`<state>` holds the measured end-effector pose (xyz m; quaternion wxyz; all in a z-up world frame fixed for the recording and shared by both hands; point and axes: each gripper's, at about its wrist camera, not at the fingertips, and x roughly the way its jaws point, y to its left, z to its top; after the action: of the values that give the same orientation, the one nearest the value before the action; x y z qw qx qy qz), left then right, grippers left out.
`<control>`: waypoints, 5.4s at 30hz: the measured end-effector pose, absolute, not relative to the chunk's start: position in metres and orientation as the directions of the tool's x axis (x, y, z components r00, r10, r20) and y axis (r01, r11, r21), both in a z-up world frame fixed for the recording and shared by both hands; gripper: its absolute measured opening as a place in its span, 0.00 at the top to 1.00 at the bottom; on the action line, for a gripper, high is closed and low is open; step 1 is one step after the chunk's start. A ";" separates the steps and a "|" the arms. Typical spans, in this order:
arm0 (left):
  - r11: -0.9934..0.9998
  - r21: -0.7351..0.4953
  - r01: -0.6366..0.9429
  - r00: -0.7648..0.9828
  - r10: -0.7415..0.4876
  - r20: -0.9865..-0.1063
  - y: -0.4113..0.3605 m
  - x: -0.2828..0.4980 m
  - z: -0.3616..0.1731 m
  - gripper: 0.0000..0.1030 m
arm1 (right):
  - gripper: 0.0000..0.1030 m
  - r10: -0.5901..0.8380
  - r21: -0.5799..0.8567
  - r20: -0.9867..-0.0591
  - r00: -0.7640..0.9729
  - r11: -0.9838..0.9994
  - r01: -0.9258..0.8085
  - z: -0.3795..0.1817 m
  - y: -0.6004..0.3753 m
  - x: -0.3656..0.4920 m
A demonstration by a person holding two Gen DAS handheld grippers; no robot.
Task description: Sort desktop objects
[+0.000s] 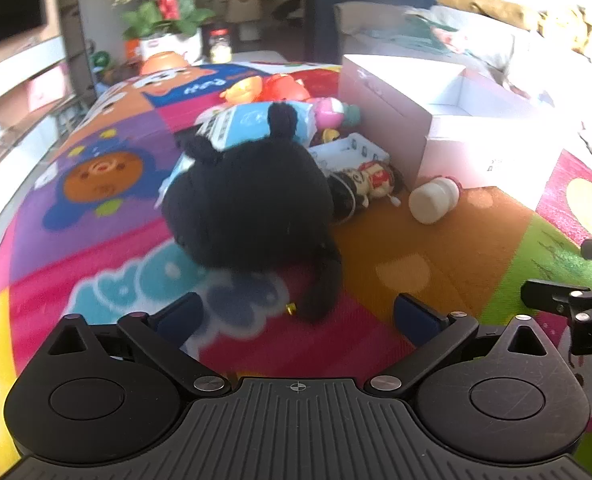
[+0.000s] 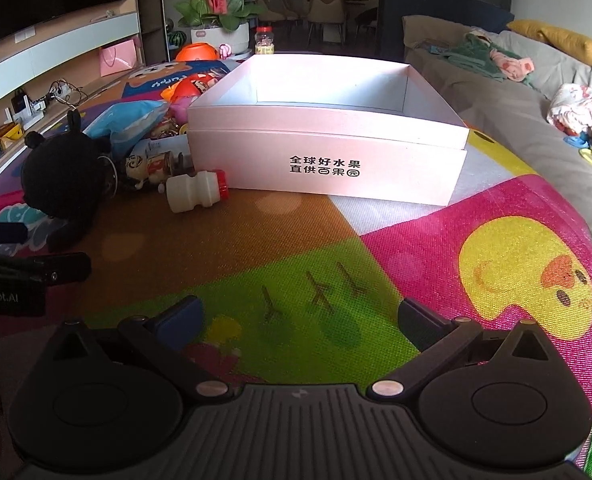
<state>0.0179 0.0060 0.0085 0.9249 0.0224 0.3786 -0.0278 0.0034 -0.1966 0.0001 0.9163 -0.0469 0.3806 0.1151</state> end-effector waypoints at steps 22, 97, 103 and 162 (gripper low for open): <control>0.998 -0.037 -0.055 0.833 0.025 -0.553 0.052 0.034 0.054 0.00 | 0.57 0.341 -0.055 -0.660 0.669 0.867 -0.496 0.013 -0.123 0.062; 0.948 0.012 0.319 0.647 -0.208 -0.734 -0.017 0.017 0.024 0.21 | 0.17 0.237 -0.074 -0.637 0.733 0.928 -0.365 0.015 -0.224 0.016; 0.957 -0.056 0.285 0.618 -0.228 -0.752 -0.016 0.016 0.023 0.15 | 0.20 0.253 -0.041 -0.657 0.710 0.928 -0.369 0.014 -0.225 0.023; 0.942 0.120 0.314 0.606 -0.102 -0.789 0.012 0.032 0.047 0.03 | 0.39 0.424 0.172 -0.785 0.452 0.850 -0.498 0.074 -0.165 0.085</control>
<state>0.0318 0.0121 0.0475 0.8875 0.1240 0.4281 -0.1173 0.0855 -0.1645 0.0744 0.8510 -0.0415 0.4480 0.2707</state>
